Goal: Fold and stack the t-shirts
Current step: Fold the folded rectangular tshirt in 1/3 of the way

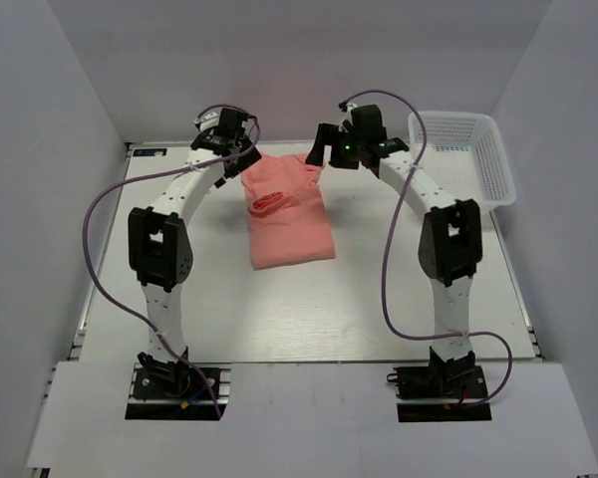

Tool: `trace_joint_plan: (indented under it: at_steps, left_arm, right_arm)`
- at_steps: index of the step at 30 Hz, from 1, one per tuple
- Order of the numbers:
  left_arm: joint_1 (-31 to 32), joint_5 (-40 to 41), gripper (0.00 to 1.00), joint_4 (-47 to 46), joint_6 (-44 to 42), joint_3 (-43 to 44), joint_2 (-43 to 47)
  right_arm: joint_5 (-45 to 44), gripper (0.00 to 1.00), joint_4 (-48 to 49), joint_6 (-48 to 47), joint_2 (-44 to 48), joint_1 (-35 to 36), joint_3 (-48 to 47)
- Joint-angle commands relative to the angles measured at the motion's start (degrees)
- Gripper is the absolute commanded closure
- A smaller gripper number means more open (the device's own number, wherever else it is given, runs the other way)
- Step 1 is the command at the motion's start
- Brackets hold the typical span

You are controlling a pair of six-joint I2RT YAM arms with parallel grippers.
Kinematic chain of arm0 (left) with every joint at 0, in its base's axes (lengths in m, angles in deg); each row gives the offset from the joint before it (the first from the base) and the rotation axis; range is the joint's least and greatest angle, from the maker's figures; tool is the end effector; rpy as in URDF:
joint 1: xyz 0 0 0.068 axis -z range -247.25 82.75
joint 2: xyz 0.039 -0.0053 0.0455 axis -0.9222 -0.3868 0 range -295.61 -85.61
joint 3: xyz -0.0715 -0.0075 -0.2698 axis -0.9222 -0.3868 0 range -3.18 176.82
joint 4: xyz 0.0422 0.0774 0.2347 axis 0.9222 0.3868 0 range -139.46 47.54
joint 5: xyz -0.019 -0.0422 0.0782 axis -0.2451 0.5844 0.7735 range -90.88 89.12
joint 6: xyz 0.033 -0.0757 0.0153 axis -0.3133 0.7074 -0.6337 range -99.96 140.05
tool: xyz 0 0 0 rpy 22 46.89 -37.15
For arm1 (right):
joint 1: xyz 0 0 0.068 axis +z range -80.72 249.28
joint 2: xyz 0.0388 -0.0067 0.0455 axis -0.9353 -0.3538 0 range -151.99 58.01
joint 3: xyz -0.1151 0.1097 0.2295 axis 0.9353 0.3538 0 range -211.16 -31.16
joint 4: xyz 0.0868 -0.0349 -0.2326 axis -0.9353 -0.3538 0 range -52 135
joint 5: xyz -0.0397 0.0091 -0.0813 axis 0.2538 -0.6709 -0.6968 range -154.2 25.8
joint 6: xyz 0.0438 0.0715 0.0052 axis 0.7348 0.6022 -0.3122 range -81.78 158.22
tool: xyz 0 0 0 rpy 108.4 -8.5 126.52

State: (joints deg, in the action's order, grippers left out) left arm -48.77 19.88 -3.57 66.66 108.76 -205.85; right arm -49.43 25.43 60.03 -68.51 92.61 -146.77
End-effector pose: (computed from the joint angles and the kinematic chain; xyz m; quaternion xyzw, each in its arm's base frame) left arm 0.4631 -0.1271 0.2571 -0.2813 0.8945 -0.0182 0.3471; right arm 0.4947 0.2338 0.2720 -0.0753 0.8600 0.2920 0.4118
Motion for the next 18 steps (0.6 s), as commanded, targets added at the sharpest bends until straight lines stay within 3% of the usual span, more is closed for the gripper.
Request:
trace_joint_plan:
  at_steps: [1,6,10,18]
  left_arm:
    - [-0.2,-1.0,0.0,1.1,-0.8,-3.5,8.0]
    - [0.9,-8.0,0.0,-9.8,-6.3,-22.4,18.9]
    - [2.1,-28.0,0.0,-23.5,-11.7,-32.4,21.7]
    - [3.1,-27.6,0.0,-20.8,-12.9,-27.1,11.4]
  right_arm:
    - [0.9,0.1,2.8,-2.6,10.3,-0.3,11.3]
    - [3.7,0.1,7.5,-3.2,20.9,0.0,28.0]
    - [6.4,0.1,8.1,-2.0,23.0,-0.3,31.5]
    - [11.5,0.1,11.9,-1.0,24.9,-0.4,38.1]
